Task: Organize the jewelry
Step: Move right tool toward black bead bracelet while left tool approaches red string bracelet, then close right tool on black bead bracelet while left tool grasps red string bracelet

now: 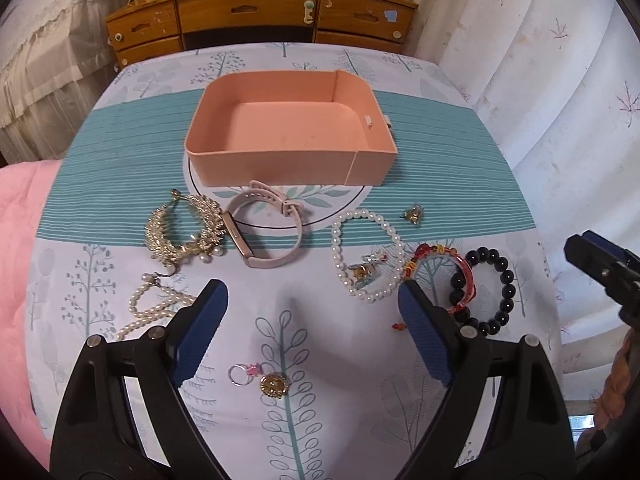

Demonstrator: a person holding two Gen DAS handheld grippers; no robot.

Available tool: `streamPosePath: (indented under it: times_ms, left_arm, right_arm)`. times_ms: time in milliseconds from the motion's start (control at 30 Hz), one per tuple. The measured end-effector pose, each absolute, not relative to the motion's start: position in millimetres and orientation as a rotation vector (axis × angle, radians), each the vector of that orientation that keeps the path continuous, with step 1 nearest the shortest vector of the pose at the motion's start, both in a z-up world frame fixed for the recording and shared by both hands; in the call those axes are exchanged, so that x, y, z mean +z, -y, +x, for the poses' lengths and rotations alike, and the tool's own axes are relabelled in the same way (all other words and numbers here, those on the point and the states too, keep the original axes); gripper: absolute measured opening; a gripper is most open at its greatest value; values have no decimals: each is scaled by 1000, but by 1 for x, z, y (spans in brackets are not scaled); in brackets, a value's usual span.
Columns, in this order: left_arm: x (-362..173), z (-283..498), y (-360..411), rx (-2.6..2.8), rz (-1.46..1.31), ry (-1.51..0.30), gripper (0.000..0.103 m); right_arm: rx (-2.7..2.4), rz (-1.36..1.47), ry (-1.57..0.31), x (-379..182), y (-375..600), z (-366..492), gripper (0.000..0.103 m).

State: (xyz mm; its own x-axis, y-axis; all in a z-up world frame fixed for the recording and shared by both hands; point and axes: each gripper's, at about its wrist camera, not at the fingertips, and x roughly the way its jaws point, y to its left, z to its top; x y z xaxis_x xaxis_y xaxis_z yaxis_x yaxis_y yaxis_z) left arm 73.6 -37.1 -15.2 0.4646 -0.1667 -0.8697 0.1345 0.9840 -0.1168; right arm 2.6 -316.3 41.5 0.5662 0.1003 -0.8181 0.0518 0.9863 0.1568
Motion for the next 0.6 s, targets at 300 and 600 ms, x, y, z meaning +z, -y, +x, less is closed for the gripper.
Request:
streamPosePath:
  times_ms: [300, 600]
  left_arm:
    - [-27, 75, 43, -189, 13, -1081, 85]
    - [-46, 80, 41, -192, 22, -1123, 74]
  right_arm:
    - [53, 174, -1093, 7, 313, 26, 70]
    - [56, 171, -1222, -38, 307, 45, 53]
